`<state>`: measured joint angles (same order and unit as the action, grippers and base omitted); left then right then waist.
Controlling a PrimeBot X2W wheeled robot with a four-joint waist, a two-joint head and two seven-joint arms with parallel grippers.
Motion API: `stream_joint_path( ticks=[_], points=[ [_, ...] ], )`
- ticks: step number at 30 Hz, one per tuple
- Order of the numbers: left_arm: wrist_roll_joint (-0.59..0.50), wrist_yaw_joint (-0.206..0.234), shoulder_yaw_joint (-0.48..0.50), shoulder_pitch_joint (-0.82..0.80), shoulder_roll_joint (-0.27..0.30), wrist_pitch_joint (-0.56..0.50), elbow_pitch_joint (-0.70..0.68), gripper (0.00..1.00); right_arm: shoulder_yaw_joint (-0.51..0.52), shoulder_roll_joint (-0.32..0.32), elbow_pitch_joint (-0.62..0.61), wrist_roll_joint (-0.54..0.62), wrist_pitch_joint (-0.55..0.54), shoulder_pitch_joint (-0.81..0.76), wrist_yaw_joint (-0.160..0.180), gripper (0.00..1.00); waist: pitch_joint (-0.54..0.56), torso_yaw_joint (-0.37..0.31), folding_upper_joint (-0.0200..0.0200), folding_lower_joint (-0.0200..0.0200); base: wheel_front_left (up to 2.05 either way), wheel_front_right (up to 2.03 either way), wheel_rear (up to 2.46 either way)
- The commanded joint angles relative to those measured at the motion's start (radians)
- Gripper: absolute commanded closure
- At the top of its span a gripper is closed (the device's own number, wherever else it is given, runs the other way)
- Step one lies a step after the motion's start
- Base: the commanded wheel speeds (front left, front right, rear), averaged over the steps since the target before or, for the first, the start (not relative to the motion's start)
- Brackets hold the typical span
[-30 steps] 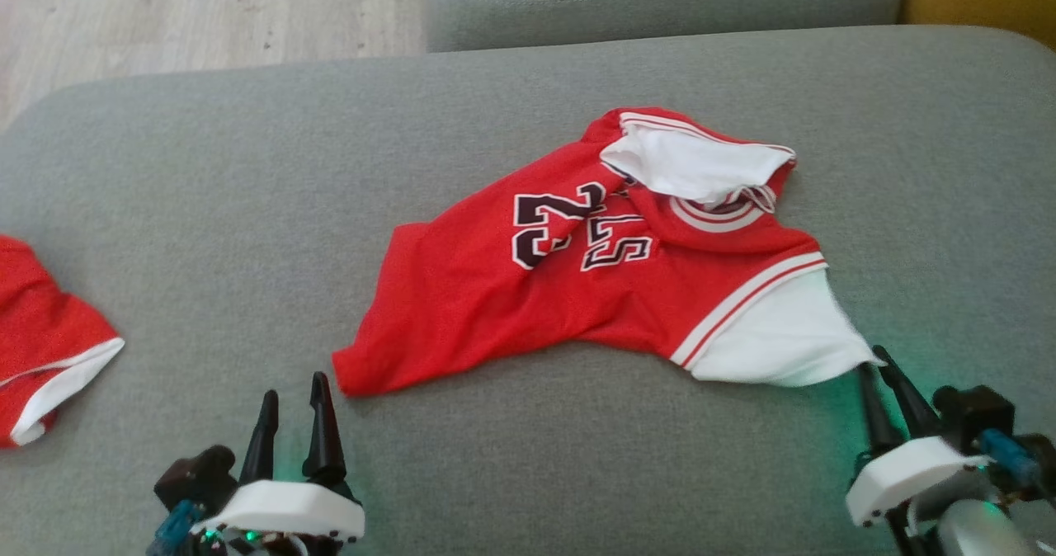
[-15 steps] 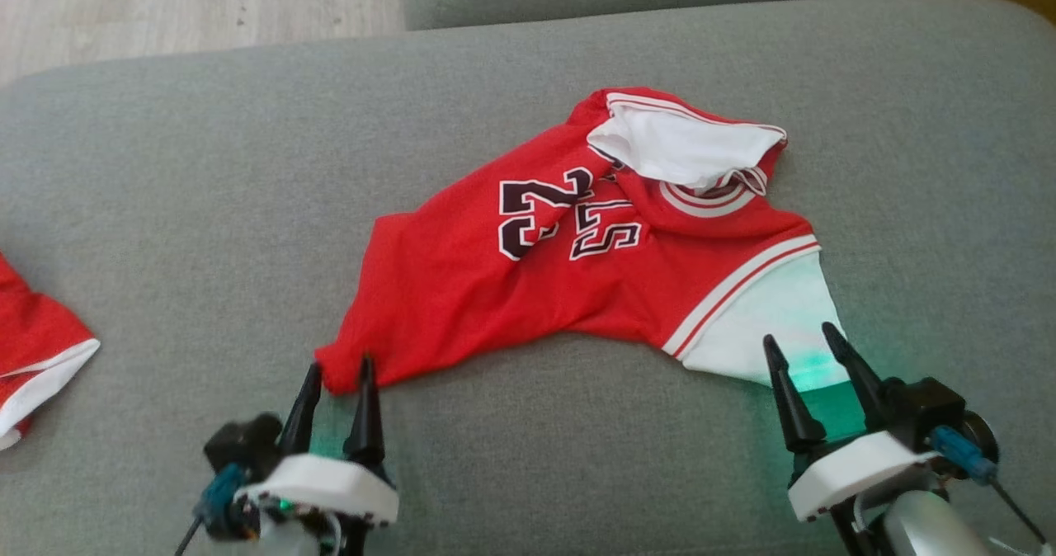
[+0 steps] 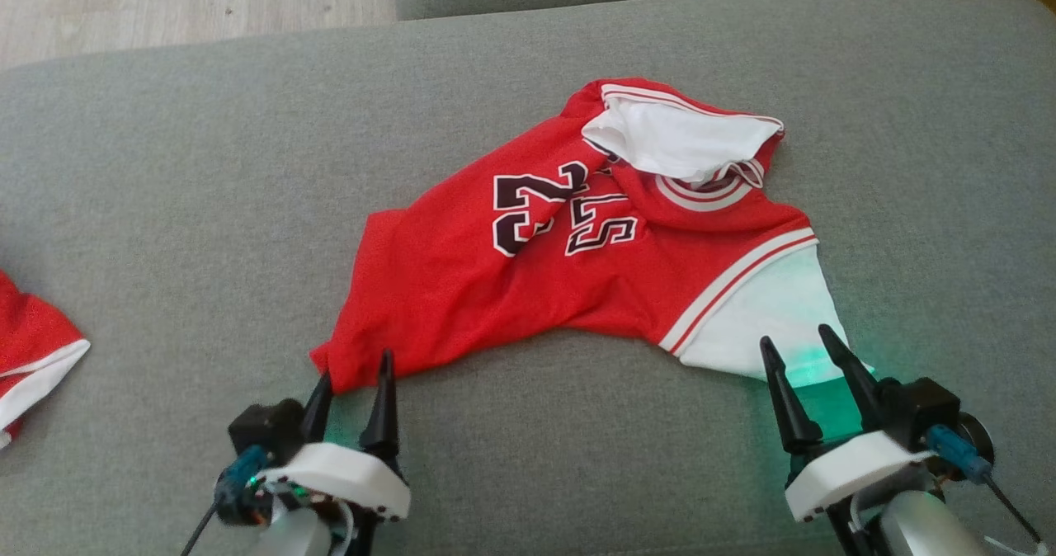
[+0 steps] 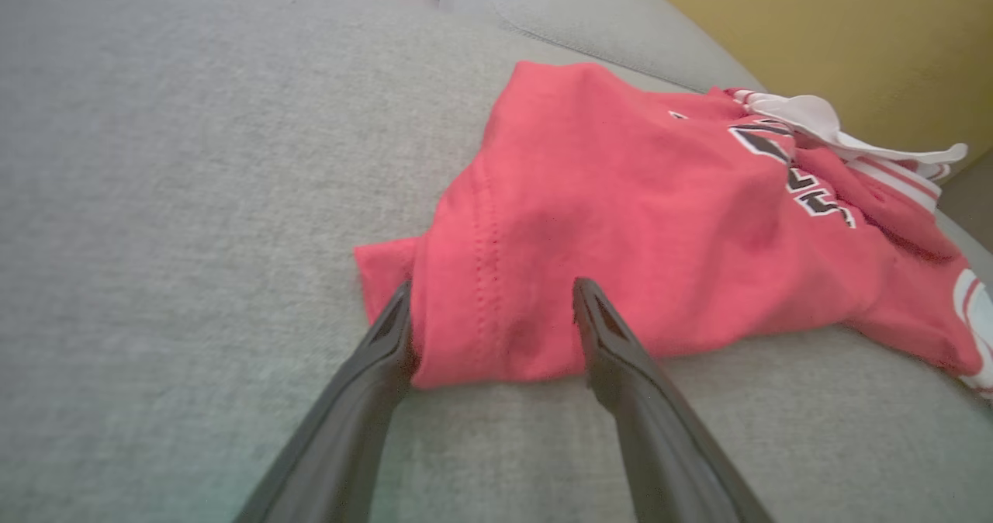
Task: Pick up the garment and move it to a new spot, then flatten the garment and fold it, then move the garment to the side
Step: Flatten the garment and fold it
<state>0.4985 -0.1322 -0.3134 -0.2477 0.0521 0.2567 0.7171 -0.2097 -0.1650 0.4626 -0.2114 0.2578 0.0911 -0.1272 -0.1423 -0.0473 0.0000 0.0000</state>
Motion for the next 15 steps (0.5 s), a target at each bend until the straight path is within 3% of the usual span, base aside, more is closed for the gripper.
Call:
stream_joint_path(
  ticks=[1,2,3,6,15],
  points=[
    [0.003,0.002,0.015,-0.036,0.016,0.005,-0.033,0.0,-0.019,0.0,-0.022,-0.007,0.004,0.022,-0.003,0.0,0.0,0.001,0.0,0.0,0.0,0.0,0.0],
    [0.001,0.002,0.005,-0.036,0.02,0.005,-0.047,0.0,-0.021,0.001,-0.02,-0.008,0.004,0.022,-0.003,0.0,0.001,0.002,0.0,0.0,0.0,0.0,0.0],
    [-0.002,0.002,-0.004,-0.035,0.023,0.005,-0.058,0.09,-0.024,0.002,-0.018,-0.009,0.004,0.022,-0.003,0.0,0.002,0.003,0.0,0.0,0.0,0.0,0.0],
    [-0.004,0.002,-0.029,-0.035,0.031,0.005,-0.104,1.0,-0.033,0.003,-0.01,-0.012,0.004,0.02,-0.003,0.0,0.006,0.009,0.0,0.0,0.0,0.0,0.0],
    [-0.043,0.002,-0.132,-0.015,0.036,0.005,-0.317,1.0,-0.024,0.01,0.013,-0.026,0.004,0.001,-0.003,0.0,0.022,0.059,0.0,0.0,0.0,0.0,0.0]
  ],
)
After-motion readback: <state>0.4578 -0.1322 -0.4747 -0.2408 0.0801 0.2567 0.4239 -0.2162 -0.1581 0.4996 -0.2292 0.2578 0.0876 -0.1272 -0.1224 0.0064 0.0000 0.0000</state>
